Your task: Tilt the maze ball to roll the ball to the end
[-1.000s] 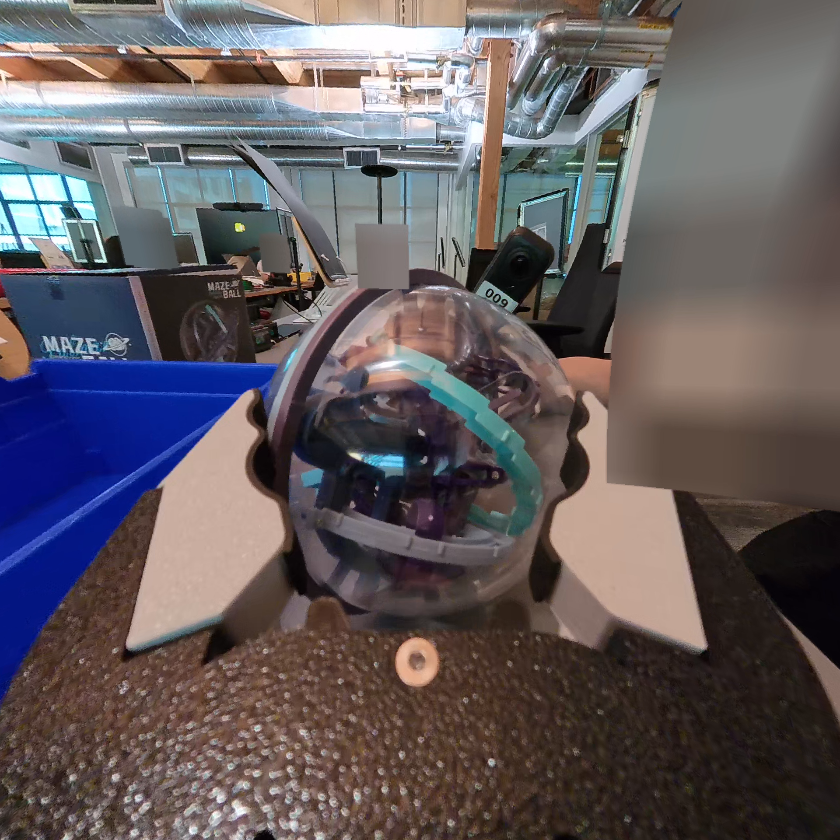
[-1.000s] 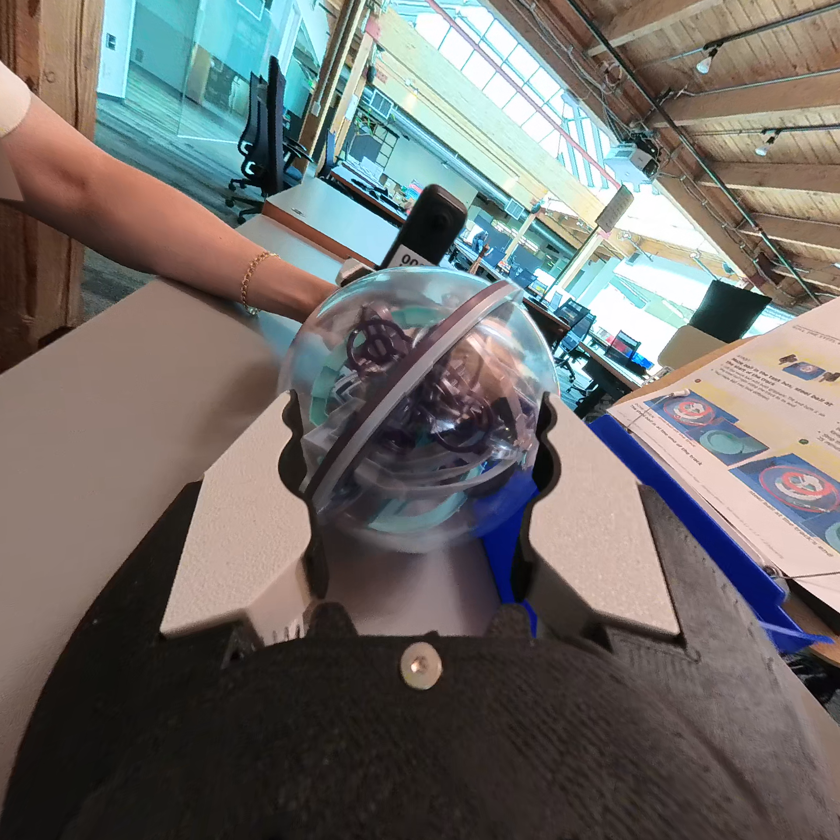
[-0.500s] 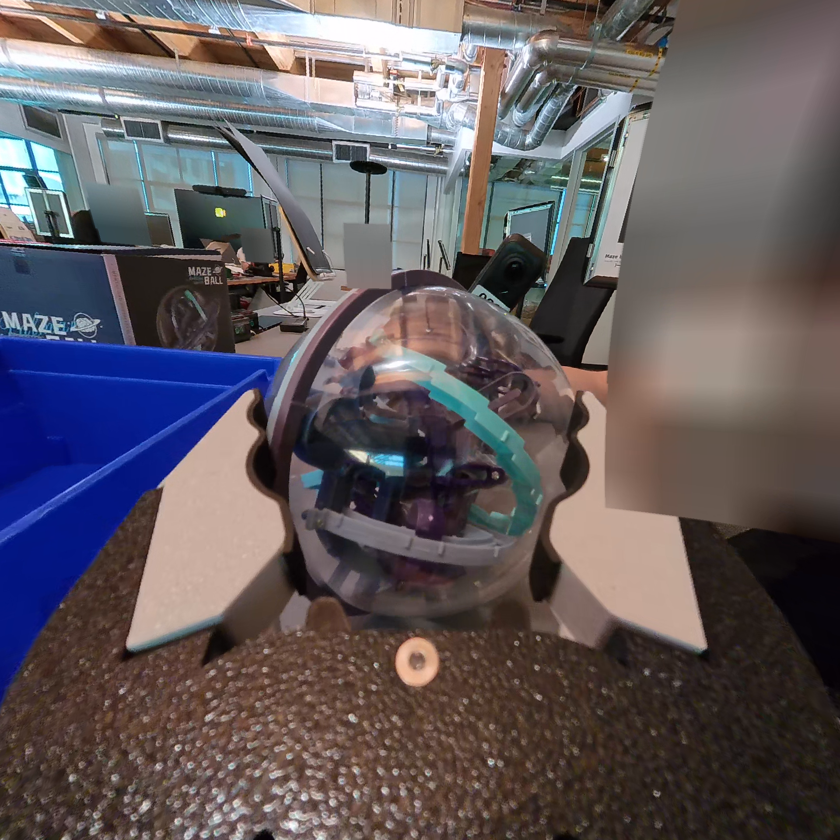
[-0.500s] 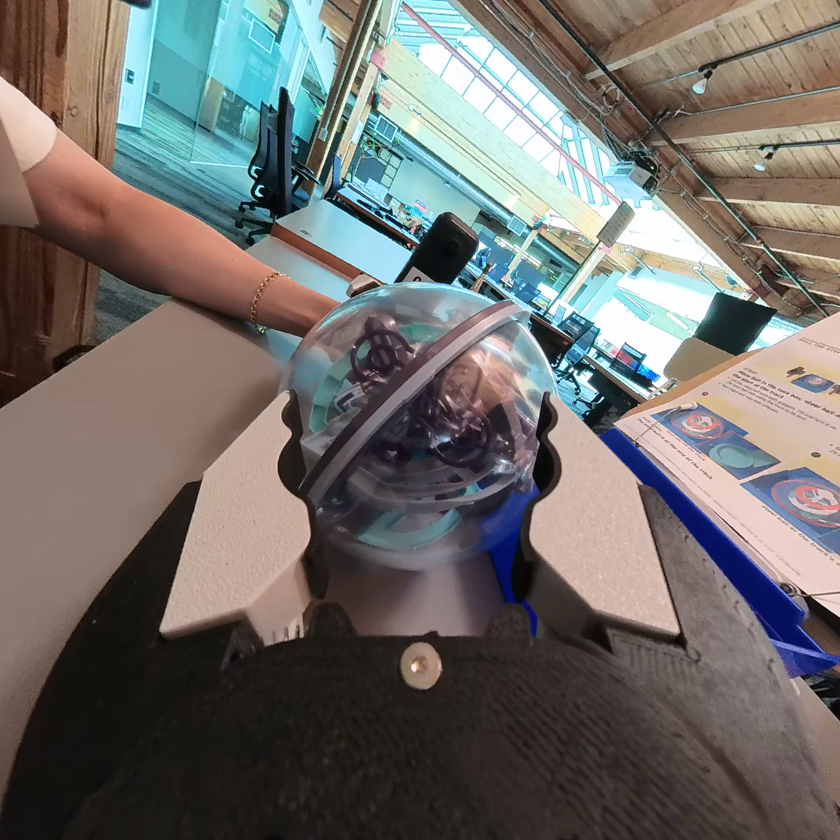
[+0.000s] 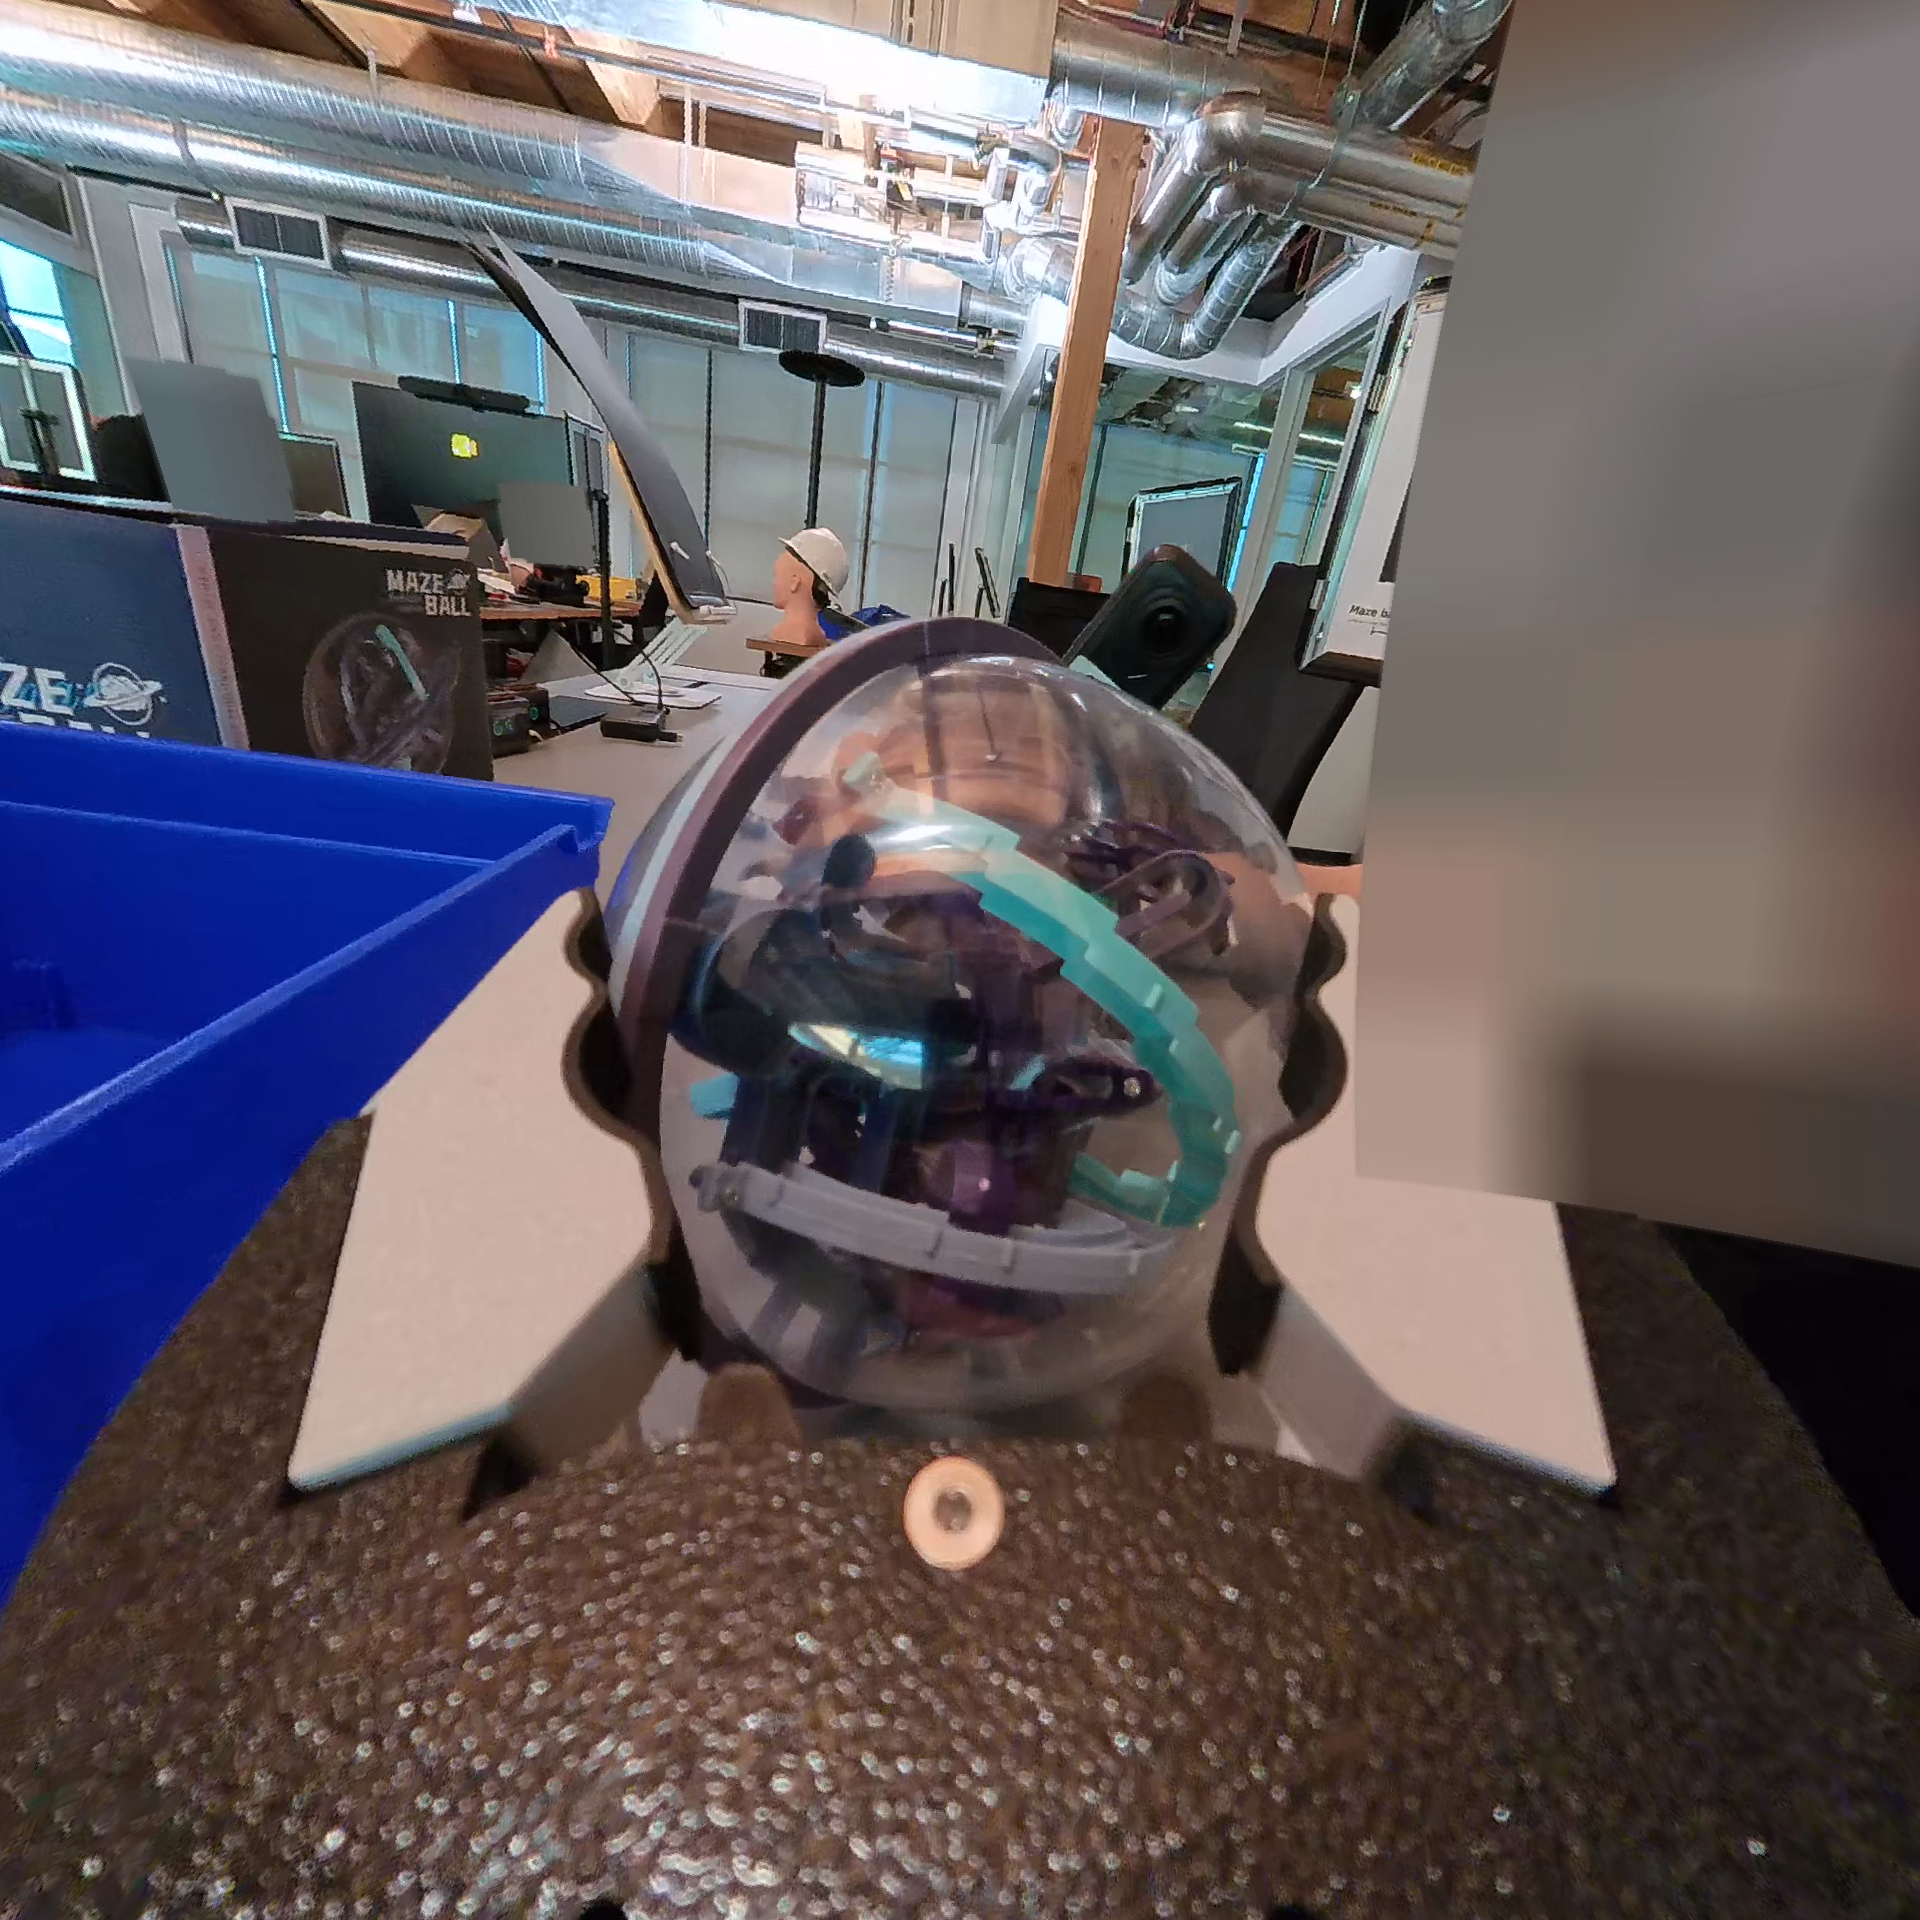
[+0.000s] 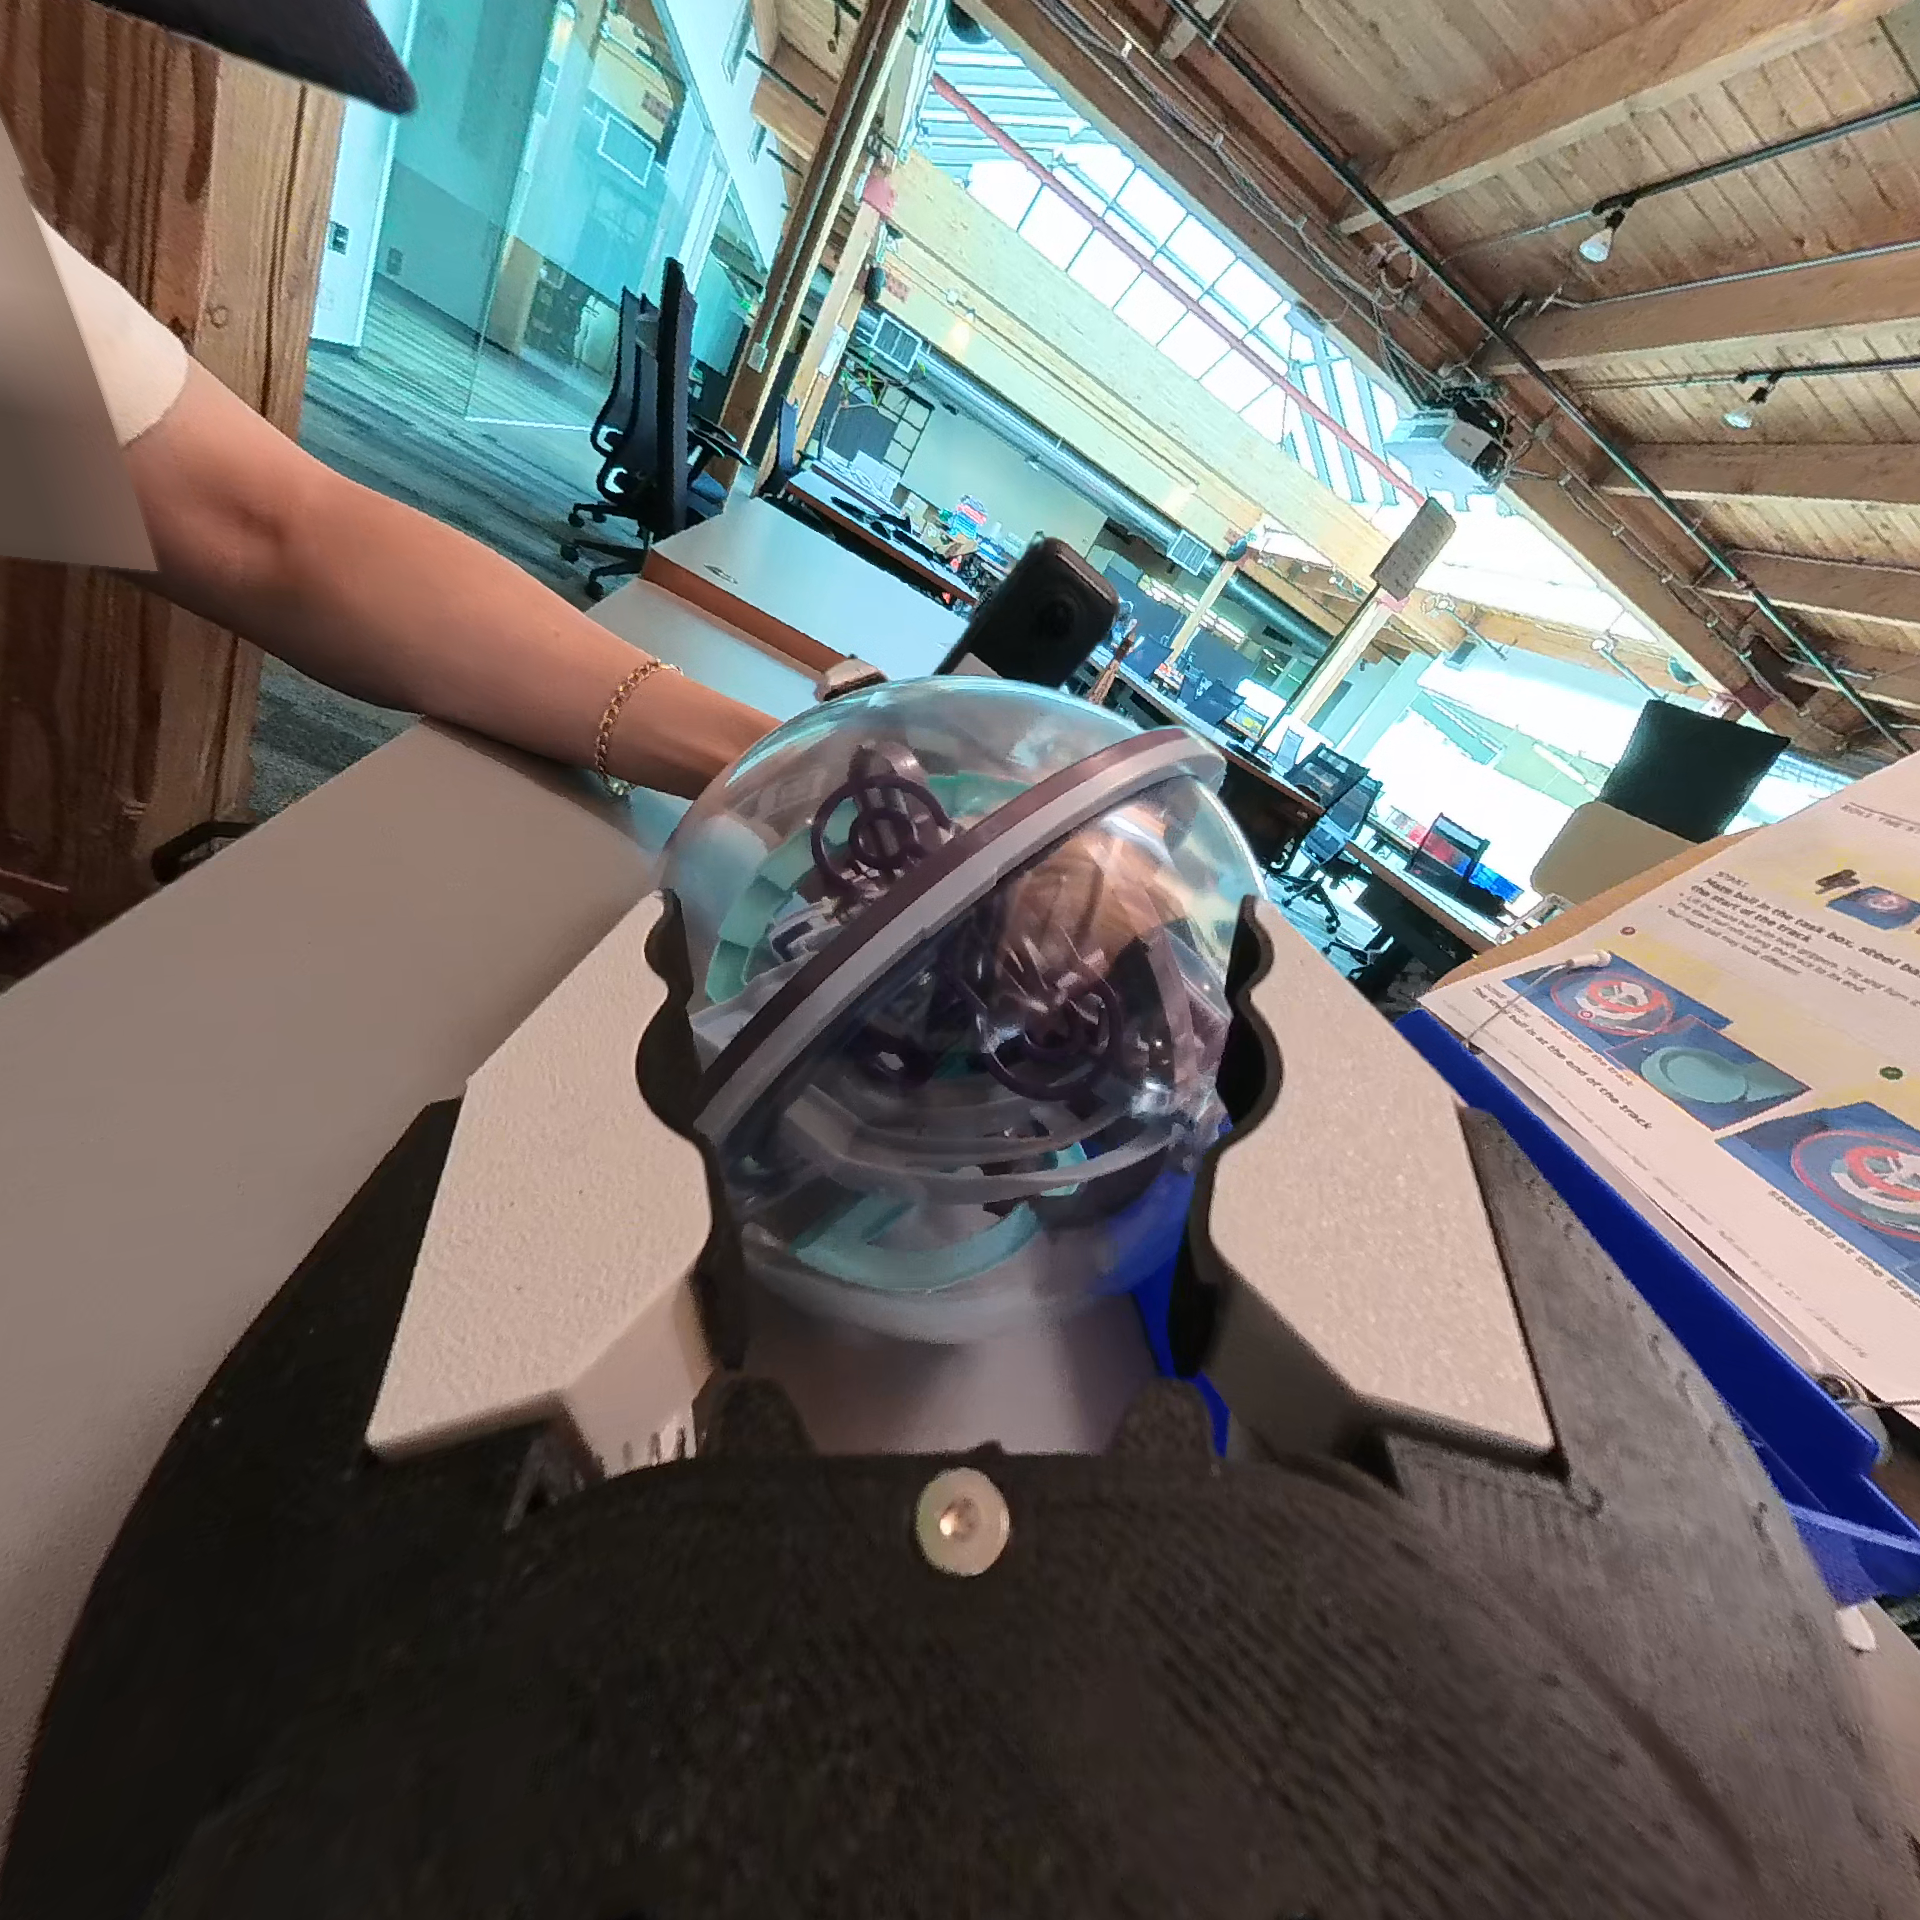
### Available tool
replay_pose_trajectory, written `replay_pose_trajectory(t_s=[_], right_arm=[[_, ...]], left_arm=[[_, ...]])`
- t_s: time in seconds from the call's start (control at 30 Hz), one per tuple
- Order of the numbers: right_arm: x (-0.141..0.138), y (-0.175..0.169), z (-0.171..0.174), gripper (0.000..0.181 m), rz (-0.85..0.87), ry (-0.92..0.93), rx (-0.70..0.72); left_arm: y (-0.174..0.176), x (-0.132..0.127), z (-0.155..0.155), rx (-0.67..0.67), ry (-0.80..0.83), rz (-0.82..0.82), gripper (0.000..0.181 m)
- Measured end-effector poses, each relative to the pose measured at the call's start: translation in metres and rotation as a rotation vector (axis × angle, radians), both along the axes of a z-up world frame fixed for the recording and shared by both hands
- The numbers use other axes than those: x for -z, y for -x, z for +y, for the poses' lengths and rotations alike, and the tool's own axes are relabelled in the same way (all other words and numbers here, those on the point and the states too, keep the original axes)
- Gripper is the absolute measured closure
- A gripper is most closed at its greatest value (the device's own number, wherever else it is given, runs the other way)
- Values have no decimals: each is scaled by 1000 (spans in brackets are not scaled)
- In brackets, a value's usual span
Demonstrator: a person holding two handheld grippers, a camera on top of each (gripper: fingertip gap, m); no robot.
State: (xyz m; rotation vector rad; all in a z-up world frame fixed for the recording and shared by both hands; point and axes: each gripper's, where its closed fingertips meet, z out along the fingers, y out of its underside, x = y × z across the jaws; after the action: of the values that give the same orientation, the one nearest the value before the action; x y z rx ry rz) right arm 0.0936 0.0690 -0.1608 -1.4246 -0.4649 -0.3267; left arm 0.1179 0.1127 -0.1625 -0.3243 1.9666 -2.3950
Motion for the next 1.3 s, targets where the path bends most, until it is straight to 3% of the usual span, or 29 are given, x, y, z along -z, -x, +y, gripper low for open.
replay_pose_trajectory(t_s=[1.3], right_arm=[[-7, 8, -2, 85, 8, -50, -43]], left_arm=[[-2, 3, -5, 39, 22, 124, 54]])
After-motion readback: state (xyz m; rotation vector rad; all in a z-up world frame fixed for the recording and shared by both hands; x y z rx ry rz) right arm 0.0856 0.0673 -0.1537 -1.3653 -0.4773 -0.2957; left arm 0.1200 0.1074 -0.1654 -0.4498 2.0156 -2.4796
